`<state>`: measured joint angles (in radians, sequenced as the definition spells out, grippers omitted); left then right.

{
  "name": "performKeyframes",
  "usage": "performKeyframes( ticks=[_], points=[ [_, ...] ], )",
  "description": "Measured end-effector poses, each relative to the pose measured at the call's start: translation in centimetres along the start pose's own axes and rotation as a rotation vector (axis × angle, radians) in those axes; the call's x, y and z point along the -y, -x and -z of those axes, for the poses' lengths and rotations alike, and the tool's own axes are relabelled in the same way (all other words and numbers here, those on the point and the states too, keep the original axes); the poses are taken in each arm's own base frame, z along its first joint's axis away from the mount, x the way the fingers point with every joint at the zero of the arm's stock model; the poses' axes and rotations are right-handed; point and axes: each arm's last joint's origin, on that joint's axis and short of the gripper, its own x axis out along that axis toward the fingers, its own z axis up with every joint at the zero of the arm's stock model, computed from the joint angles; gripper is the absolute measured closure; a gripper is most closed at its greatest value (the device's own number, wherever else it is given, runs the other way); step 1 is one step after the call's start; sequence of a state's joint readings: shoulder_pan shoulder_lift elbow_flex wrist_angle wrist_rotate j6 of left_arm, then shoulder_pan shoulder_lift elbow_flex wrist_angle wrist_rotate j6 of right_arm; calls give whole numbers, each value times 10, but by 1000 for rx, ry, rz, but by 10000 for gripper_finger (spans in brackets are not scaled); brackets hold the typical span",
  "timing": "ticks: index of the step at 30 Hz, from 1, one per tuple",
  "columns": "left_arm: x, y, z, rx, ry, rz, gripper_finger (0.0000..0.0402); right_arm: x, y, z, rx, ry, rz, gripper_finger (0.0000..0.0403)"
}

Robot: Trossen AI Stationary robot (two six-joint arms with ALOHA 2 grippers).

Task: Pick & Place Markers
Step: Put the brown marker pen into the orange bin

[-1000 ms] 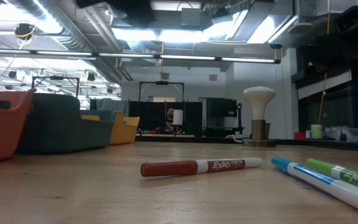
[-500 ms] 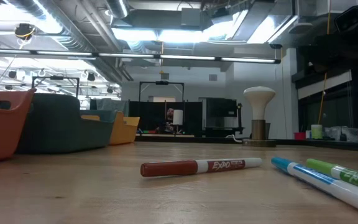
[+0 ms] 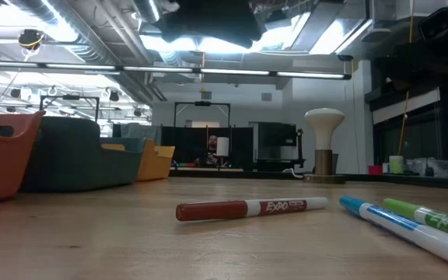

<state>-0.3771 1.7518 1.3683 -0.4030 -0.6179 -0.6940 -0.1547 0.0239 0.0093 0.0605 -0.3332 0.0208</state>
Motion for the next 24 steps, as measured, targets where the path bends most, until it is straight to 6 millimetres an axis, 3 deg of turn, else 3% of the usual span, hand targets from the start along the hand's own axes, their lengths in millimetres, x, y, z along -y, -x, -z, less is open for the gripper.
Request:
performKeyframes(
  ticks=[7,11,18,24],
  points=[
    [0,-14,-2,66,67,48,331,0,0,0,0,0,0,233],
    [9,-29,5,97,17,76,323,0,0,0,0,0,0,233],
    [22,-63,24,140,-40,115,282,0,0,0,0,0,0,233],
    [22,-69,30,122,-66,105,252,0,0,0,0,0,0,233]
  ],
)
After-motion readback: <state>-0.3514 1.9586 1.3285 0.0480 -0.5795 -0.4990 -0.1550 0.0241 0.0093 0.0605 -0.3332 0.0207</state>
